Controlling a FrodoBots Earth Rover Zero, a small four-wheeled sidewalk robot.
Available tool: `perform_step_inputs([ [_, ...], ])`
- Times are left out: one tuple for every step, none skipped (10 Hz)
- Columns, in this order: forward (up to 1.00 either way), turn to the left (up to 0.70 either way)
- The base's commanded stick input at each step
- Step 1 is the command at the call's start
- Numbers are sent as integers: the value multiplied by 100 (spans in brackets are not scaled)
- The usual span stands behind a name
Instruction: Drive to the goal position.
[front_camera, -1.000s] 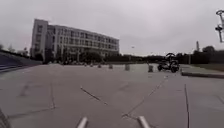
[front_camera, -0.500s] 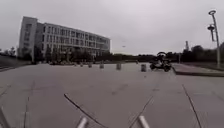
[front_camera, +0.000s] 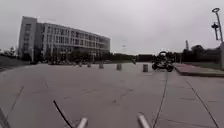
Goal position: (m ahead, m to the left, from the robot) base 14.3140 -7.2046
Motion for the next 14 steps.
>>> perform_step_inputs([
  [70, 0],
  [70, 0],
  [70, 0],
  [70, 0],
  [70, 0],
  [70, 0],
  [70, 0],
  [70, 0],
  [70, 0],
  [70, 0],
  [70, 0],
  [70, 0],
  [70, 0],
  [70, 0],
])
